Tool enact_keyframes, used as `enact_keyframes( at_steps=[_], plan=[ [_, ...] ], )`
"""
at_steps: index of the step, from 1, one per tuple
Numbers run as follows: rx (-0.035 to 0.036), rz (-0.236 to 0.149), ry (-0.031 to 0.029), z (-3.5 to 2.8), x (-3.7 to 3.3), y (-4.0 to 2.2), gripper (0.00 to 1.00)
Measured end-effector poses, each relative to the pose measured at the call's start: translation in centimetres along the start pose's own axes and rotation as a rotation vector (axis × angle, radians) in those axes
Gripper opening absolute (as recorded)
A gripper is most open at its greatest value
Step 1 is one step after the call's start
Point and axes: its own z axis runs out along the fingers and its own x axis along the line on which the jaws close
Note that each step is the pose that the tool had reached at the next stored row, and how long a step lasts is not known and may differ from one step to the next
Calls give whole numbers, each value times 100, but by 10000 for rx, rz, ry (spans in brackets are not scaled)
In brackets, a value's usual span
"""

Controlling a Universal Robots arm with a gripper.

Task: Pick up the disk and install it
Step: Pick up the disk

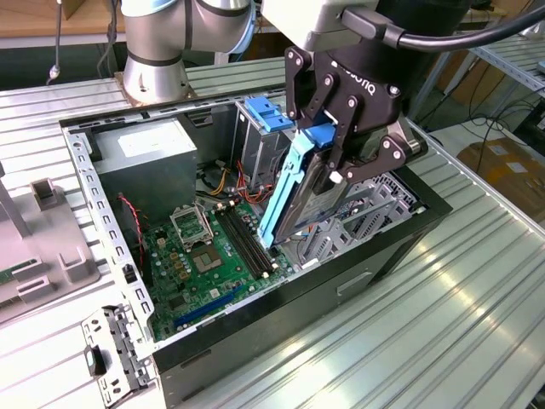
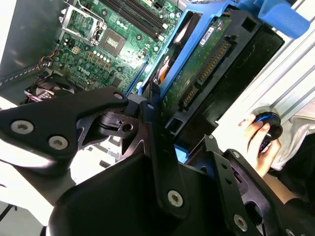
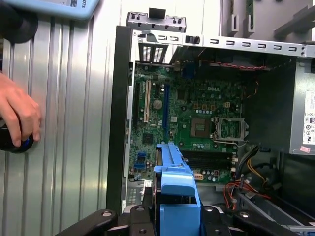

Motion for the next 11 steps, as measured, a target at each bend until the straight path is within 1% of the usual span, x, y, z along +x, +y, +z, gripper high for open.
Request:
enact_keyframes(
  at_steps=[5, 11],
  plan=[
    [0, 0, -1, 0, 1, -16, 36],
    [0, 1, 0, 0, 4, -64, 36]
  ],
)
